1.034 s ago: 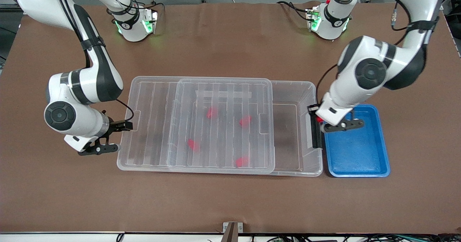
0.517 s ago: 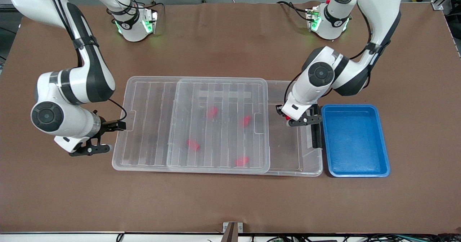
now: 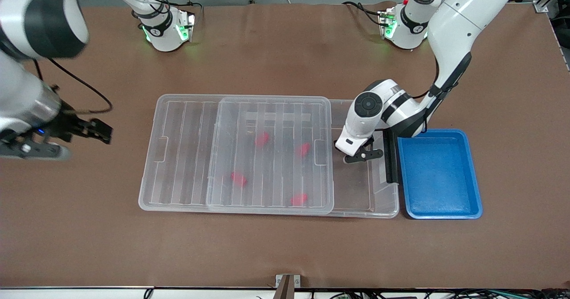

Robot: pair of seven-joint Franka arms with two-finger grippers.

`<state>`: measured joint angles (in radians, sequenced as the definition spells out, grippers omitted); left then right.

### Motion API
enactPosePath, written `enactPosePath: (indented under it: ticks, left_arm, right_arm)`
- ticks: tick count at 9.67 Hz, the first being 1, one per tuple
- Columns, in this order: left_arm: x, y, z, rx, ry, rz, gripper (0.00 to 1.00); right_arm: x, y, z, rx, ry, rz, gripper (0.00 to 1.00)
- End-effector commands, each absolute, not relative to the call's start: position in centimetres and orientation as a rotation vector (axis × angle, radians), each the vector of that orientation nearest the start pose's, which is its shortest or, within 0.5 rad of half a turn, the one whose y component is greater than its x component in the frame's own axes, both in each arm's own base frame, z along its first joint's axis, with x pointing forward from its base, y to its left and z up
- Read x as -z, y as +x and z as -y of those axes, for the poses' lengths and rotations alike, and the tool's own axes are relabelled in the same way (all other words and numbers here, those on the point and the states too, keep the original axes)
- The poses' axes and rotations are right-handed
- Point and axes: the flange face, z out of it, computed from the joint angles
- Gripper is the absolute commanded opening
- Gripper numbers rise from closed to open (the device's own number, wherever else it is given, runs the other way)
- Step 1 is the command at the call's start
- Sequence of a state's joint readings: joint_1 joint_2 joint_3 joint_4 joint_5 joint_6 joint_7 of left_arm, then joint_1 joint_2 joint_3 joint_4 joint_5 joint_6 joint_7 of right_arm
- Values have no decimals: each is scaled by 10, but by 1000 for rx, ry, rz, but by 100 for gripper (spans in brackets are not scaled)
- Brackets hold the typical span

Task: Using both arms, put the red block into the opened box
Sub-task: 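Lift the red block with the left gripper and carry it over the box, then lower the red block into the box and open the left gripper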

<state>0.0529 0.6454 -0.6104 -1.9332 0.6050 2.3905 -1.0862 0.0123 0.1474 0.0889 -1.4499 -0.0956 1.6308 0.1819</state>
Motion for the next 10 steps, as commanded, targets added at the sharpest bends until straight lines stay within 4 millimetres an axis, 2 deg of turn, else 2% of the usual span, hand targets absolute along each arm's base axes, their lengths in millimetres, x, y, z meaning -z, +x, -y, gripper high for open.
enactPosePath:
  ticks: [1,2,3,4,6,8,9,10]
  left_arm:
    - [-197,547,302,54,-3100,311,80]
    - [-218,555,298,101,-3101,328,100]
    - [-246,562,297,149,-3113,335,100]
    - [-270,568,295,145,-3126,349,100]
    - [-346,582,293,75,-3161,389,100]
    - [-397,587,292,78,-3165,400,100]
    - [-422,593,285,71,-3152,393,100]
    - [-454,603,268,52,-3131,332,100]
  right_arm:
    - [-646,559,5,37,-3120,-219,100]
    - [-659,544,33,18,-3116,-144,100]
    - [-666,528,54,-18,-3114,-85,100]
    - [-663,526,57,-36,-3118,-78,100]
    - [-664,526,59,-27,-3120,-81,100]
    - [-665,526,60,-22,-3122,-86,100]
    - [-664,526,61,-29,-3121,-89,100]
    - [-664,527,61,-22,-3122,-91,100]
